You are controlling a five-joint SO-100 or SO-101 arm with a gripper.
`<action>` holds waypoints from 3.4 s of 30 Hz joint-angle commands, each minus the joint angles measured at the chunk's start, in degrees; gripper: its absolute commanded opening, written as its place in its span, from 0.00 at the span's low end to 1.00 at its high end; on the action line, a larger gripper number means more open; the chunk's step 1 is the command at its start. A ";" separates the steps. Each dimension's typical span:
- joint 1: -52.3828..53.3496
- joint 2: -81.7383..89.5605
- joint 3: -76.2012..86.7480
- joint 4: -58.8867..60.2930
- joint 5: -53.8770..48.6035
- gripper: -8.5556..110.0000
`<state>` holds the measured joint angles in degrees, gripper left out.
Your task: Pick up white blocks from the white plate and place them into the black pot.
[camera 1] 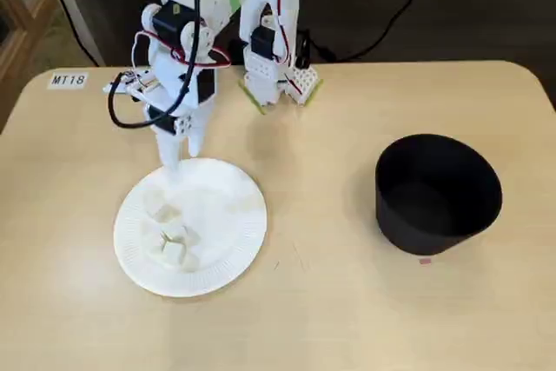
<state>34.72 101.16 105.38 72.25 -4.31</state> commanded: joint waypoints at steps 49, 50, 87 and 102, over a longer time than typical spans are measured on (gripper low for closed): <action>-3.34 -23.82 -39.38 0.35 3.25 0.05; -3.96 -20.39 -39.38 0.79 3.52 0.05; -75.94 7.12 6.68 -35.77 2.02 0.05; -73.56 6.68 6.24 -32.26 0.62 0.13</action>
<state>-40.43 107.31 112.59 38.58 -2.64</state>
